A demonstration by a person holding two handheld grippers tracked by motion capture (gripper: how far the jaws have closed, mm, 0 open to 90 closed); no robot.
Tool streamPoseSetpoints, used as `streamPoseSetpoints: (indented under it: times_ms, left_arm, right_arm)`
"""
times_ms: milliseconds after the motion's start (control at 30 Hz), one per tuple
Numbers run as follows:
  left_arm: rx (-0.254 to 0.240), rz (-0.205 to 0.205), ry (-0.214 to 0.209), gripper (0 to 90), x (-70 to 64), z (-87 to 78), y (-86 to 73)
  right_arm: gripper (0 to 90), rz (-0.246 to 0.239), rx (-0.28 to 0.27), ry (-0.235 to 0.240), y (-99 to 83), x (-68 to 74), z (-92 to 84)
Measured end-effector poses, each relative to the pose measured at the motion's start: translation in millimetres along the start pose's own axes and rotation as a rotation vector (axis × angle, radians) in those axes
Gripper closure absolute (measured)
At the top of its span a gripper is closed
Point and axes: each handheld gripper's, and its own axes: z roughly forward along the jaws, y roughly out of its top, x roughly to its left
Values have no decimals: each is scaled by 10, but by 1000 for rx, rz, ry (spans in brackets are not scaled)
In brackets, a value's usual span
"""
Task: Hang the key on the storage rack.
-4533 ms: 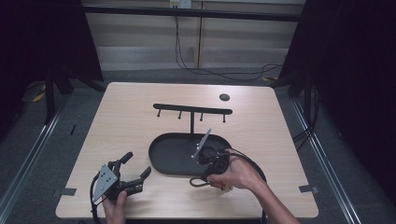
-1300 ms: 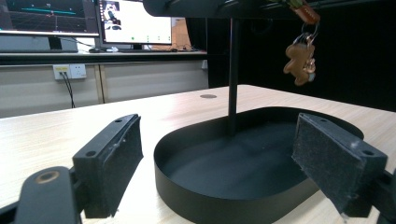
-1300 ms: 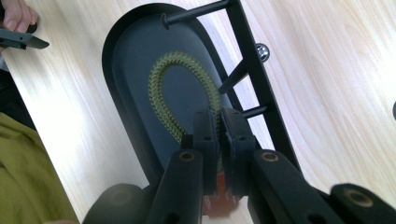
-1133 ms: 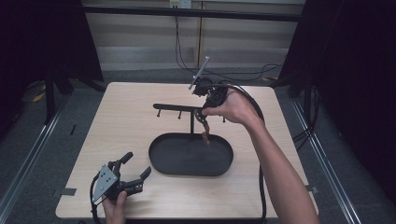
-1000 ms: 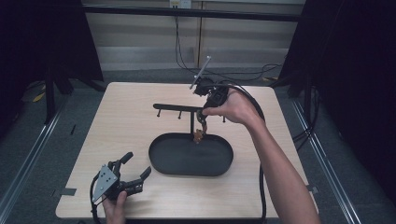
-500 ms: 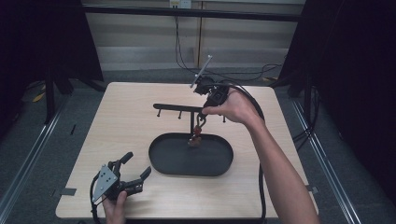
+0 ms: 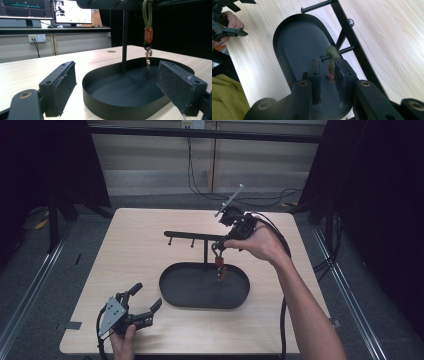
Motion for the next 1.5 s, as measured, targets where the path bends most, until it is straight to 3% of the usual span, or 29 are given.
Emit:
streamPoseSetpoints:
  times_ms: [433,567,867,1100,1500]
  left_arm:
    - [0,0,0,156,0,0,0]
    - [-3,-4,1,156,-3,2,-1]
    - [-3,-4,1,156,-3,2,0]
    - [-1,-1,0,156,-1,1,0]
    - [-3,-3,1,157,-2,2,0]
  right_arm:
    - [759,21,-195,45,-385,136,54]
    - [749,12,-235,35,-501,195,120]
    - [720,44,-354,30,-793,283,211]
    - [644,30,-464,17,-1013,407,322]
    - [430,108,-605,-11,-1424,517,574]
